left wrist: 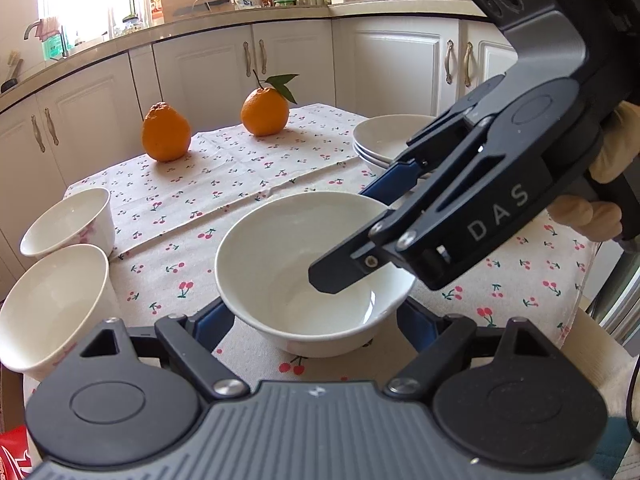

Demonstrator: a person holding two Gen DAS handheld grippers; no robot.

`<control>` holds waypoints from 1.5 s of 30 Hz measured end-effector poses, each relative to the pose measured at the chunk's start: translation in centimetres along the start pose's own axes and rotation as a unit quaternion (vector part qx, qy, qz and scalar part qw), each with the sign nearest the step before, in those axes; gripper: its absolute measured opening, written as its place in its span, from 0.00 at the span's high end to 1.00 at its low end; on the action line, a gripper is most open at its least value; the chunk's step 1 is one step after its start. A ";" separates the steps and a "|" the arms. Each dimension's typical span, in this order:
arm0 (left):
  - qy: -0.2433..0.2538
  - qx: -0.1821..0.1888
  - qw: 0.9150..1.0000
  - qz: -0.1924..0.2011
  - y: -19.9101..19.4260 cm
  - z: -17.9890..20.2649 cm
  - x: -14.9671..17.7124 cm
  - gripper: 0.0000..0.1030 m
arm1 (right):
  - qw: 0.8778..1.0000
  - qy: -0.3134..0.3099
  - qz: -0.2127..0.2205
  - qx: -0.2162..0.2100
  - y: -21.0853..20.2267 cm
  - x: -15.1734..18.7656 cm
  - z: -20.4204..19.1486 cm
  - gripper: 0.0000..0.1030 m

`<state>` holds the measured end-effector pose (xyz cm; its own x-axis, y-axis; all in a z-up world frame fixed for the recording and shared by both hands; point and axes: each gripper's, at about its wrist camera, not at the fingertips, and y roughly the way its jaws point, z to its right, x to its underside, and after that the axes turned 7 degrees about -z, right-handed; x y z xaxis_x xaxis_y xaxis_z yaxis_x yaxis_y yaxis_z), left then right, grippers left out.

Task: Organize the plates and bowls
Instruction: 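Carry the bowl with the right tool, set it down, and open, then move the right tool to another white bowl's rim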

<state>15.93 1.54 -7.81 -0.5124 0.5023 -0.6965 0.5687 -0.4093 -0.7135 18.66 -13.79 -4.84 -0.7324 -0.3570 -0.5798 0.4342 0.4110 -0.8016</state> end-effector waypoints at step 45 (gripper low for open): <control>-0.092 -0.135 0.987 0.013 -6.1 -9.1 5.6 0.03 | 0.989 -0.142 0.024 0.017 2.4 -6.3 -9.4 0.00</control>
<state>15.40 13.78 -6.64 -0.5887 0.3377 -0.7345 0.7212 -0.1911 -0.6659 19.40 -2.65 -1.76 -0.5362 -0.5604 -0.6313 0.4860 0.4065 -0.7737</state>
